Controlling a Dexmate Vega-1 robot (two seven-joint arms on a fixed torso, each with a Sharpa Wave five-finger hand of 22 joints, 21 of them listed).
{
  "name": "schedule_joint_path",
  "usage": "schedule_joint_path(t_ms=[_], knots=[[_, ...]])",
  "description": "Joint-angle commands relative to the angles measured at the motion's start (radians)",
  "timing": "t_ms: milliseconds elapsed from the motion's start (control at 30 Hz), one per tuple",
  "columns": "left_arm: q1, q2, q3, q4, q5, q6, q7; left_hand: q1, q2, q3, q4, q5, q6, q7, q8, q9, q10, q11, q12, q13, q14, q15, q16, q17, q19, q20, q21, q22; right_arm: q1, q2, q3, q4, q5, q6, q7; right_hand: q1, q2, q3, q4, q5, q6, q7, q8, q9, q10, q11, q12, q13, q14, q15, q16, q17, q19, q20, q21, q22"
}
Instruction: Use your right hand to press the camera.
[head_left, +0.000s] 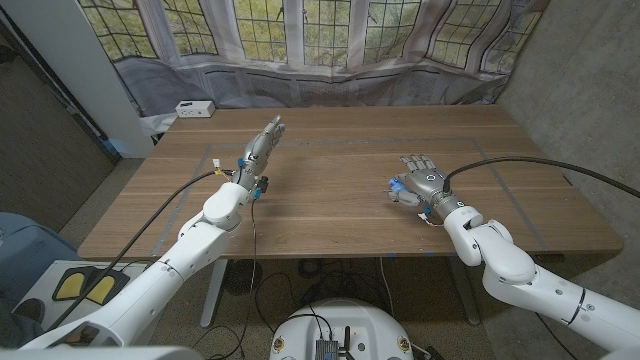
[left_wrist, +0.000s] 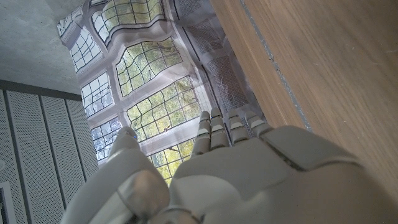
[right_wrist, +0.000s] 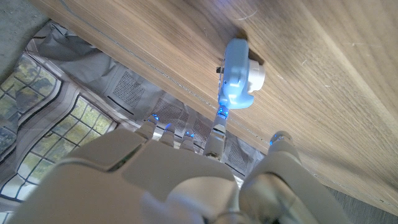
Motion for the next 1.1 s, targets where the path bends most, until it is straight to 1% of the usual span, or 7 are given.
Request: schedule_joint_path(t_ms=[33, 333, 400, 433, 467, 633, 1100], knots=[[-0.003, -0.001, 0.003, 0.000, 0.000, 0.002, -0.004, 0.000, -0.007, 0.008, -0.001, -0.001, 0.009, 0.002, -0.003, 0.003, 0.008, 0.002, -0.005, 0.003, 0.000, 0.000, 0.002, 0.003, -0.007, 0.005, 0.002, 0.002, -0.009, 0.002, 0.009, -0.001, 0.005, 0.003, -0.021, 0.005, -0.002, 0.007, 0.001, 0.000, -0.002, -0.005, -0.004, 0.001, 0.006, -0.003, 0.001, 0.003, -0.122, -0.002, 0.005, 0.003, -0.147, 0.010, 0.003, 0.004], [-0.007, -0.004, 0.005, 0.008, -0.001, -0.001, -0.008, 0.000, -0.007, 0.008, -0.002, -0.001, 0.010, 0.003, -0.003, 0.003, 0.006, 0.000, -0.006, 0.003, 0.000, 0.000, 0.002, 0.003, -0.007, 0.005, 0.002, 0.002, -0.008, 0.003, 0.009, -0.004, 0.000, 0.000, -0.018, 0.007, -0.002, 0.008, -0.001, 0.001, -0.005, -0.007, -0.007, 0.001, 0.011, -0.001, 0.001, 0.003, -0.118, -0.001, 0.005, 0.002, -0.144, 0.011, 0.003, 0.004], [-0.008, -0.004, 0.006, 0.009, 0.000, -0.001, -0.008, 0.000, -0.007, 0.008, -0.001, -0.001, 0.010, 0.003, -0.003, 0.003, 0.006, -0.005, -0.006, 0.003, 0.000, 0.001, 0.001, 0.003, -0.007, 0.005, 0.002, 0.002, -0.008, 0.004, 0.010, -0.003, 0.000, 0.001, -0.021, 0.007, -0.002, 0.009, -0.001, 0.001, -0.006, -0.006, -0.007, 0.001, 0.011, -0.001, 0.000, 0.003, -0.118, -0.001, 0.005, 0.002, -0.145, 0.011, 0.003, 0.004], [-0.008, -0.004, 0.005, 0.009, -0.001, -0.001, -0.008, 0.000, -0.007, 0.008, -0.001, -0.001, 0.010, 0.003, -0.003, 0.003, 0.006, -0.005, -0.006, 0.003, 0.000, 0.001, 0.001, 0.003, -0.007, 0.005, 0.002, 0.002, -0.007, 0.004, 0.009, -0.003, -0.001, 0.001, -0.019, 0.007, -0.002, 0.009, -0.001, 0.001, -0.008, -0.006, -0.008, 0.001, 0.011, -0.002, 0.000, 0.003, -0.117, -0.001, 0.005, 0.002, -0.145, 0.012, 0.003, 0.004], [-0.008, -0.005, 0.005, 0.010, -0.001, -0.002, -0.008, 0.000, -0.007, 0.009, -0.001, 0.000, 0.010, 0.003, -0.003, 0.003, 0.007, 0.008, -0.005, 0.003, 0.000, 0.000, 0.001, 0.003, -0.007, 0.005, 0.003, 0.002, -0.007, 0.005, 0.009, -0.003, -0.002, 0.001, -0.020, 0.008, -0.002, 0.009, -0.001, 0.001, -0.009, -0.006, -0.008, 0.001, 0.014, -0.002, 0.001, 0.003, -0.117, -0.001, 0.005, 0.002, -0.144, 0.012, 0.003, 0.004], [-0.010, -0.005, 0.005, 0.013, -0.002, -0.002, -0.010, 0.000, -0.007, 0.009, -0.001, -0.001, 0.010, 0.003, -0.003, 0.003, 0.008, 0.000, -0.005, 0.003, 0.000, 0.001, 0.001, 0.003, -0.007, 0.004, 0.003, 0.002, -0.007, 0.005, 0.010, -0.004, -0.003, 0.001, -0.020, 0.008, -0.002, 0.009, -0.002, 0.000, -0.009, -0.006, -0.008, 0.001, 0.016, -0.002, 0.001, 0.003, -0.115, -0.001, 0.005, 0.001, -0.143, 0.013, 0.002, 0.004], [-0.016, -0.008, 0.007, 0.024, -0.007, -0.008, -0.020, 0.000, -0.007, 0.009, -0.001, -0.001, 0.010, 0.003, -0.003, 0.003, 0.008, -0.001, -0.006, 0.003, 0.000, 0.001, 0.002, 0.003, -0.008, 0.005, 0.003, 0.002, -0.010, 0.007, 0.012, -0.008, -0.008, 0.002, -0.028, 0.010, -0.003, 0.011, -0.004, 0.000, -0.012, -0.007, -0.010, 0.001, 0.029, 0.002, 0.002, 0.003, -0.107, 0.000, 0.006, 0.001, -0.138, 0.014, 0.002, 0.004]])
